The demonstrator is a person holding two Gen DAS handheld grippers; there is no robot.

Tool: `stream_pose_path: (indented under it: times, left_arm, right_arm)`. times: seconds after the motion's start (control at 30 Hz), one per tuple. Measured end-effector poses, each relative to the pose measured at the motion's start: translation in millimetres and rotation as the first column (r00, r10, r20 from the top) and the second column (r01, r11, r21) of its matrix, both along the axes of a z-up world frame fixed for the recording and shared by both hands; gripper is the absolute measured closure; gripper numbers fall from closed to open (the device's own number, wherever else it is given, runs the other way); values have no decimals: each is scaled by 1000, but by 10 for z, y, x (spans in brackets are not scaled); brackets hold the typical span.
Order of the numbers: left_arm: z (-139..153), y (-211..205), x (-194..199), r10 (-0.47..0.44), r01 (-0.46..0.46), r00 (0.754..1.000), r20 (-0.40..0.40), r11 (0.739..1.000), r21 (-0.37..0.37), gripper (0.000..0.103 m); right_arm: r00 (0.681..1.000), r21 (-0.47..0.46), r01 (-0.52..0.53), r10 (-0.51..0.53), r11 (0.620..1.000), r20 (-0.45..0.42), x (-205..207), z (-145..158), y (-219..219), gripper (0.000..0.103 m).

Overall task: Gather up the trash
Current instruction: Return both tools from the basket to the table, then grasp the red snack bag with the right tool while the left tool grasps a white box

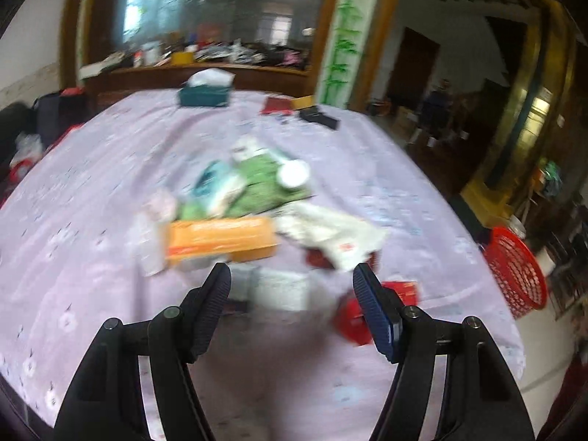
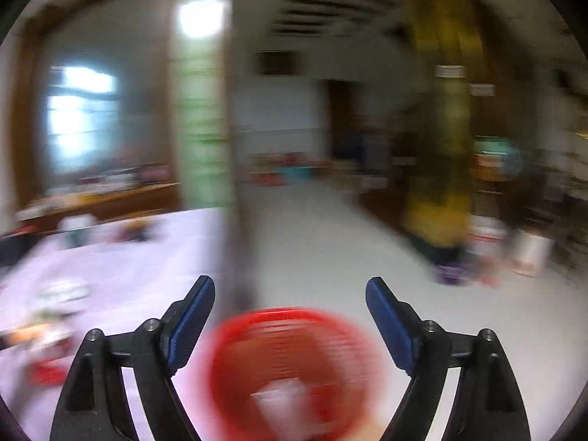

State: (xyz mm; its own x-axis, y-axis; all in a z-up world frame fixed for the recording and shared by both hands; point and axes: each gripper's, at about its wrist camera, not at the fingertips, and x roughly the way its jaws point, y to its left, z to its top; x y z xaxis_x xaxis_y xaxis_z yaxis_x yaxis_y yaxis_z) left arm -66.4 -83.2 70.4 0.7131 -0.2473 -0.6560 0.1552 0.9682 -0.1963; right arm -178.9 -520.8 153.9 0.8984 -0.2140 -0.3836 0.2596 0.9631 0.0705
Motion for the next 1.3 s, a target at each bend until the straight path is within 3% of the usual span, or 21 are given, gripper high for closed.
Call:
stream_pose_path:
  times: [0.07, 0.13, 0.17, 0.2, 0.23, 0.27, 0.33, 0.37, 0.4, 0.47, 0.57, 0.63, 0.67, 0.7, 0.77, 0.87, 0.97, 1.1, 1.3]
  left_arm:
    - [-57, 164, -1, 25, -26, 999, -21, 999, -24, 35]
    - [-101, 296, -15, 40, -42, 998, -37, 998, -38, 35]
    - [-121, 367, -14, 46, -48, 998, -44, 998, -43, 35]
    - [-137, 426, 1, 54, -56, 997, -49, 998, -43, 35]
    - [-146, 455, 5, 61, -63, 997, -54, 997, -41, 35]
    - [-161, 495, 15, 68, -71, 996, -60, 997, -40, 35]
    - [-191, 598, 19, 81, -84, 994, -70, 995, -53, 35]
    - [-211, 650, 20, 85, -90, 993, -76, 994, -62, 35]
    - [-226, 699, 22, 87, -93, 993, -80, 993, -71, 35]
    - [-238, 748, 19, 92, -98, 992, -84, 992, -82, 35]
    - [-266, 769, 44, 82, -90, 993, -88, 992, -92, 35]
    - [-284, 751, 71, 71, -79, 993, -92, 993, -87, 35]
    - [-290, 735, 85, 65, -73, 994, -93, 993, -88, 35]
    - [-295, 713, 106, 54, -63, 994, -94, 994, -90, 35]
    - [-295, 668, 146, 43, -52, 994, -96, 994, -92, 35]
    - [-283, 591, 226, 16, -26, 994, -104, 995, -98, 35]
    - [-282, 520, 324, -4, -8, 994, -108, 994, -107, 35]
    - [-269, 353, 521, -73, 63, 992, -101, 993, -99, 35]
    - [-391, 217, 581, -117, 102, 980, -163, 990, -99, 35]
  right_arm:
    - [955, 92, -289, 293, 953, -42, 135, -42, 525, 15]
    - [874, 151, -466, 480, 872, -75, 279, -168, 927, 15]
    - [818, 178, -546, 567, 819, -102, 379, -272, 1180, 15]
    - [779, 199, -585, 614, 786, -132, 460, -362, 1358, 15]
    - [720, 241, -631, 672, 738, -173, 614, -502, 1602, 15]
    - [686, 262, -653, 702, 711, -192, 744, -606, 1743, 17]
    - [646, 304, -655, 721, 692, -250, 959, -831, 1962, 27]
    - [615, 337, -658, 739, 673, -275, 1094, -941, 2045, 39]
    - [605, 353, -655, 743, 669, -286, 1169, -1015, 2092, 46]
    - [601, 362, -631, 728, 686, -331, 1466, -1172, 2135, 47]
    - [560, 433, -616, 752, 658, -347, 1649, -1363, 2187, 53]
    - [534, 424, -640, 768, 641, -354, 1601, -1351, 2307, 55]
    - [521, 410, -661, 777, 629, -353, 1550, -1347, 2391, 63]
    - [511, 390, -684, 786, 617, -347, 1482, -1337, 2478, 80]
    - [511, 355, -698, 780, 621, -360, 1392, -1340, 2551, 88]
    - [525, 335, -710, 782, 620, -334, 1183, -1275, 2532, 88]
    - [567, 324, -700, 772, 636, -287, 978, -1198, 2391, 88]
    - [615, 353, -666, 751, 657, -239, 837, -1158, 2205, 88]
    - [647, 398, -633, 736, 664, -199, 732, -1107, 2004, 88]
